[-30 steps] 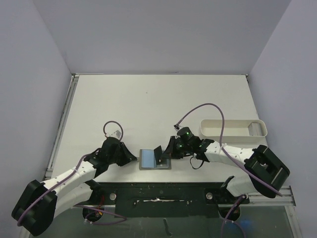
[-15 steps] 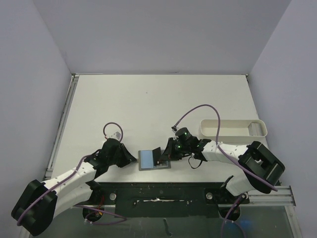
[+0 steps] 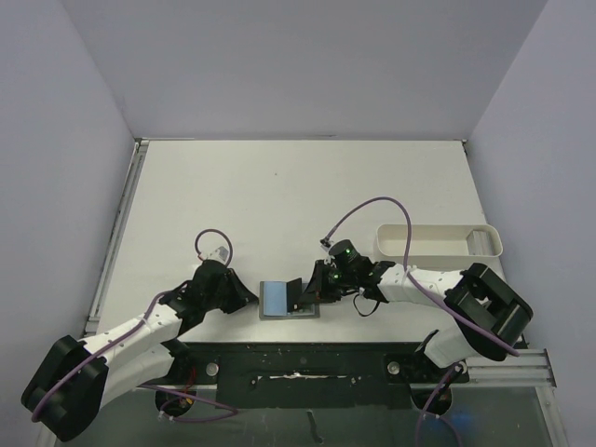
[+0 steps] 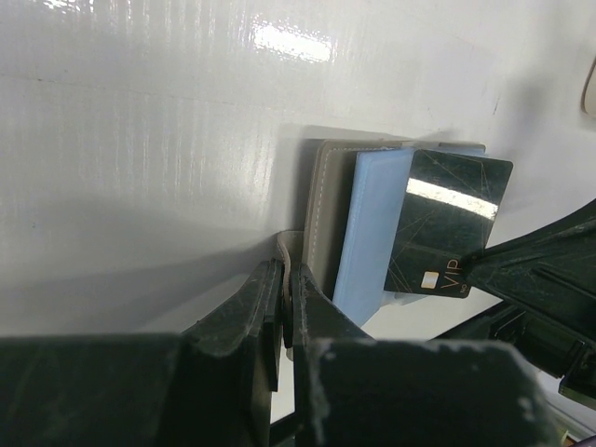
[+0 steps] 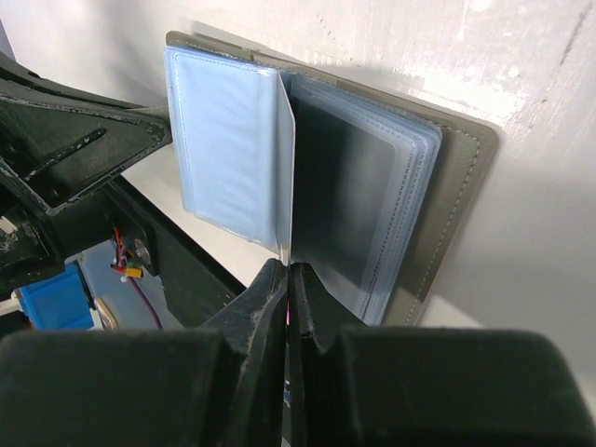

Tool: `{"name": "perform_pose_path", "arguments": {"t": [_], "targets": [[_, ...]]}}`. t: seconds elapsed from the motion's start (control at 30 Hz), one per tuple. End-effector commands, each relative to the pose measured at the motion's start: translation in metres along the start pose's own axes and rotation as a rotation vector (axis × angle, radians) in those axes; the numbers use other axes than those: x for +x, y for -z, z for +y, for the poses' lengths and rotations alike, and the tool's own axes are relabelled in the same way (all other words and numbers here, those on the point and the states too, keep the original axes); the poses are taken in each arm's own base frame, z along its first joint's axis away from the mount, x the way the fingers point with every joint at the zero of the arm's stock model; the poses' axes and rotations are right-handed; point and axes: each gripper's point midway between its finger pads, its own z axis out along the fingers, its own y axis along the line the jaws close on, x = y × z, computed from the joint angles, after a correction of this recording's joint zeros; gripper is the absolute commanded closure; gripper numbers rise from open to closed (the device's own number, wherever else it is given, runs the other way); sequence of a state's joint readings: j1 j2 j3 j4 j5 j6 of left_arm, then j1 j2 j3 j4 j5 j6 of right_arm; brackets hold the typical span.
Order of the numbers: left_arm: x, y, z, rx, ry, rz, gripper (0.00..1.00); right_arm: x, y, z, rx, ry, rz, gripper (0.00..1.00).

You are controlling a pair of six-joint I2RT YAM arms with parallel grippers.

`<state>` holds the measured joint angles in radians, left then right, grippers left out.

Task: Put the credit cards into the card holder
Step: Insert the credit card into the card holder.

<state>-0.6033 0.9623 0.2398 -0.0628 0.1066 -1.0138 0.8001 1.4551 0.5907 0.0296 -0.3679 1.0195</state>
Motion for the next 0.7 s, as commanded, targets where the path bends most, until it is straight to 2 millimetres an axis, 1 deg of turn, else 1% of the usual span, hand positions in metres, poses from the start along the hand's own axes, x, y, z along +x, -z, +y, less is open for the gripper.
{"name": "perform_pose_path", "arguments": {"t": [0.0, 0.3, 0.67], "targets": [[-0.0067, -0.0007, -0.0129, 0.046, -0.001, -0.031, 1.0, -0.0068, 0.0051, 0.022, -0.065, 0.055, -0.025, 1.0], [-0.0075, -0.0005, -0.0161, 0.049, -0.003, -0.032, 1.0, -0.0115, 0.0094, 0.0275, -0.068, 0.058, -0.042, 1.0], [-0.006, 0.0005, -0.0121, 0.042, 0.004, -0.036, 1.0, -0.0152, 0.0108, 0.0303, -0.056, 0.067, -0.044, 1.0]]}}
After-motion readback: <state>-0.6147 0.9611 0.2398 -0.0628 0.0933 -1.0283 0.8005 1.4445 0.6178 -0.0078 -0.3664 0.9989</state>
